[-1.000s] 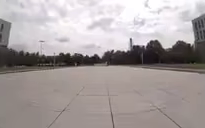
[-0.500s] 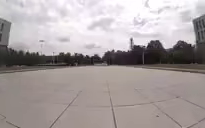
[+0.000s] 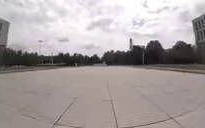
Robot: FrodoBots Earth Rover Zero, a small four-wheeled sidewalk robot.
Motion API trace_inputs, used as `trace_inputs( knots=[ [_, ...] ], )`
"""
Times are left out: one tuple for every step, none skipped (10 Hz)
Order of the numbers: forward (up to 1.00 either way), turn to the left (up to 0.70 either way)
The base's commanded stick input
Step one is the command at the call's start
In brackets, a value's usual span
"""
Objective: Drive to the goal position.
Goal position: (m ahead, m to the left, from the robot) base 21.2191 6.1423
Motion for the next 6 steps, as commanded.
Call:
trace_inputs(
  knots=[
    [1.0, 0.0],
    [1.0, 0.0],
    [1.0, 0.0],
    [1.0, 0.0],
    [1.0, 0.0],
    [1.0, 0.0]
  ],
)
